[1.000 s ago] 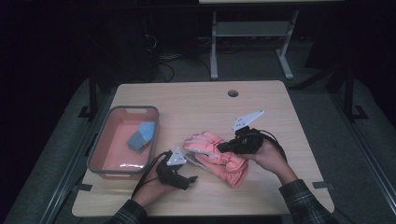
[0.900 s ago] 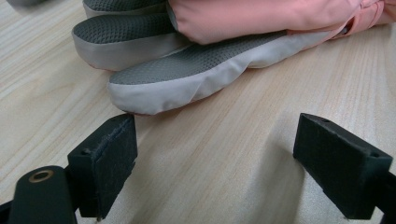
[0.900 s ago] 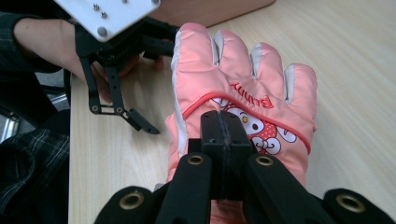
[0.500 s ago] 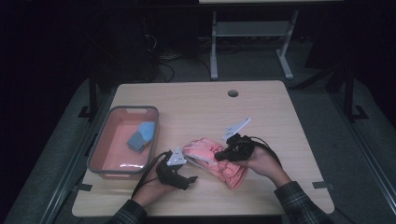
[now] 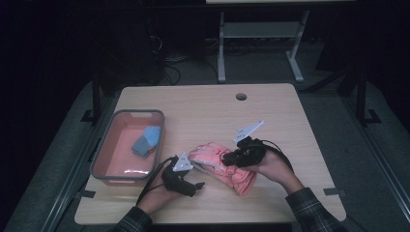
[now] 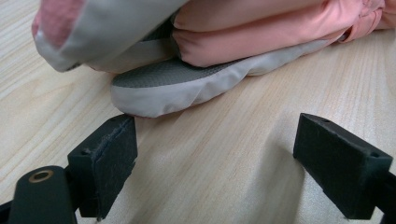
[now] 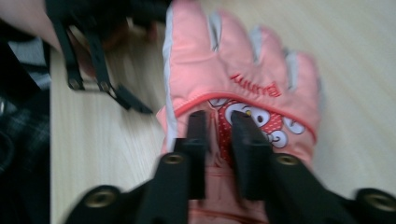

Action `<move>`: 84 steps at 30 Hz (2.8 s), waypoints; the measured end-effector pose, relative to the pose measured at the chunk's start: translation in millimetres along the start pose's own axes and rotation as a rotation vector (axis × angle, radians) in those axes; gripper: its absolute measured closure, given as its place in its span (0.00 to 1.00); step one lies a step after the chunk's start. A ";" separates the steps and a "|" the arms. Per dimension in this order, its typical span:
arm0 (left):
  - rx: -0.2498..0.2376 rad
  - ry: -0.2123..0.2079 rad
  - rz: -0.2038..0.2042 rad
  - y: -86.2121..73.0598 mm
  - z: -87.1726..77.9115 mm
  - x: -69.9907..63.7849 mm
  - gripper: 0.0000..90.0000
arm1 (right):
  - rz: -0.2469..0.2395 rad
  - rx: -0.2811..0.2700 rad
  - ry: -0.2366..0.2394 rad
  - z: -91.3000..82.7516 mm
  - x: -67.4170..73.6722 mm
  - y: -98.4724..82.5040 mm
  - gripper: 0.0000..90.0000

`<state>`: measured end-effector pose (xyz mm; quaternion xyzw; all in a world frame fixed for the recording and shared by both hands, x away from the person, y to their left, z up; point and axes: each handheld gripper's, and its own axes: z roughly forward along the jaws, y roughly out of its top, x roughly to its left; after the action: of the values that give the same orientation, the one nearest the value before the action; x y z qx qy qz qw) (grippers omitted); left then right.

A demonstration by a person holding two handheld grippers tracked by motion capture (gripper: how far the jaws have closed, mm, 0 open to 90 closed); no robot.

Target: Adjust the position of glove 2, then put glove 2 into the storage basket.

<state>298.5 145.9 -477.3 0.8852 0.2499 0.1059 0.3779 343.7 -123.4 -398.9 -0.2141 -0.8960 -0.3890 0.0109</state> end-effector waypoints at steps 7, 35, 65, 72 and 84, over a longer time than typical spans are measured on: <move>0.018 0.008 -0.010 0.9 -1.8 -1.5 0.15 | 0.014 -0.103 -0.023 -27.0 0.0 6.7 0.70; 0.073 -0.018 -0.030 33.0 1.7 -16.4 0.99 | 0.187 -0.008 -0.164 -37.5 -46.7 -99.8 1.00; 0.055 -0.071 -0.065 61.3 33.4 6.5 0.99 | 0.077 0.044 0.037 0.0 12.5 -103.7 1.00; 0.066 -0.105 -0.041 62.3 35.8 4.3 0.99 | 0.045 0.044 0.064 13.9 28.1 -94.6 1.00; 0.071 -0.114 -0.049 59.1 31.0 7.2 0.99 | 0.038 0.044 0.071 19.7 39.7 -89.0 1.00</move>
<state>337.8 95.7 -456.1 0.8962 0.2531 0.0372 0.3625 275.6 -148.6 -466.8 -0.2167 -0.8991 -0.3763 0.0548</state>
